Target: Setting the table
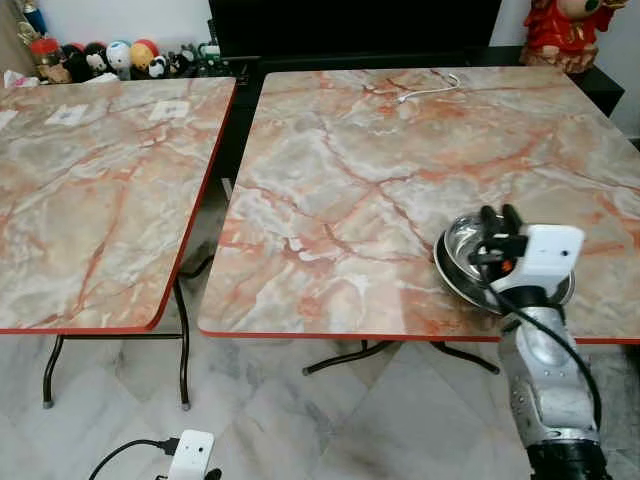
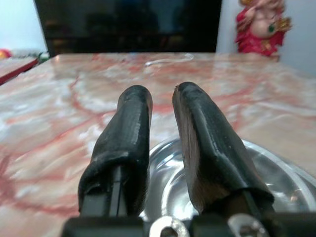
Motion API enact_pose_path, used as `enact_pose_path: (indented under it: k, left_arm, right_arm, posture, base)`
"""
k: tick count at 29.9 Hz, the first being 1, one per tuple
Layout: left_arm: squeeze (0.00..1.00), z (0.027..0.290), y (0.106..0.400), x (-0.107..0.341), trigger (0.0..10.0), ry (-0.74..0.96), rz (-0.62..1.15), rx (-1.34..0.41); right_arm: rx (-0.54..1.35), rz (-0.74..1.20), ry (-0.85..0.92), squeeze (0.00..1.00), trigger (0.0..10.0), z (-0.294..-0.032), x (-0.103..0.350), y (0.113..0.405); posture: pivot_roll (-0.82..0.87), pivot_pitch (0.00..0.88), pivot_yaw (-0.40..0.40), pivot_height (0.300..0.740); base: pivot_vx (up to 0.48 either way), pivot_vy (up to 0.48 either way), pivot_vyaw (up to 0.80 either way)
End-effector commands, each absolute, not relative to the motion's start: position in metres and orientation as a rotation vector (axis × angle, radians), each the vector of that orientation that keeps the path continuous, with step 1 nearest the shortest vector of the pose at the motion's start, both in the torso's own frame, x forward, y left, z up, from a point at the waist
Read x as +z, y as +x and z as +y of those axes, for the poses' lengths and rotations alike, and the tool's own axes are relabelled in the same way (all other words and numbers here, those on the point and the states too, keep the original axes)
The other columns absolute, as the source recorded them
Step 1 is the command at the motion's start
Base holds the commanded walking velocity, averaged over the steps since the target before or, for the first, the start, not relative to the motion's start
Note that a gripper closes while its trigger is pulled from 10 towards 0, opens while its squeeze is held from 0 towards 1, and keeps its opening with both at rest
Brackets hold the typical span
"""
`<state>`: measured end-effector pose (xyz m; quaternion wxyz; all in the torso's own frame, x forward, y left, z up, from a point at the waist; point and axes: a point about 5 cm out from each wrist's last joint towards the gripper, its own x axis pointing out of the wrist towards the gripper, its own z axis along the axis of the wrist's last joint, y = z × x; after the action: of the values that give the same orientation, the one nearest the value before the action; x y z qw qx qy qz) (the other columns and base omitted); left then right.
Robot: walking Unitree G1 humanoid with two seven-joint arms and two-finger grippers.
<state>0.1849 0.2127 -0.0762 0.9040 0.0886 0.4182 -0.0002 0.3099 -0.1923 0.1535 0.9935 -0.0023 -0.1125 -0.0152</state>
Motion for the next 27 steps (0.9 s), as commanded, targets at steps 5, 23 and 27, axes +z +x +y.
enact_pose_path:
  k: [5, 23, 27]
  left_arm:
    - [0.0, 0.224, 0.168, -0.083, 10.0, 0.174, 0.932, 0.038]
    - [0.0, 0.221, 0.164, -0.086, 10.0, 0.166, 0.95, 0.04]
    - [0.0, 0.221, 0.164, -0.086, 10.0, 0.166, 0.951, 0.039]
  right_arm:
    - [-0.023, -0.217, 0.042, 0.0, 10.0, -0.184, 0.147, 0.308]
    - [-0.003, -0.207, 0.062, 0.0, 10.0, -0.174, 0.145, 0.314]
    - [-0.003, -0.209, 0.061, 0.0, 10.0, -0.174, 0.145, 0.314]
  posture:
    - [-0.1, 0.018, 0.039, 0.74]
    - [-0.1, 0.0, 0.035, 0.74]
    - [-0.1, 0.0, 0.035, 0.74]
  base:
    - [0.0, 0.0, 0.25]
    - [0.0, 0.32, 0.0]
    - [0.0, 0.48, 0.0]
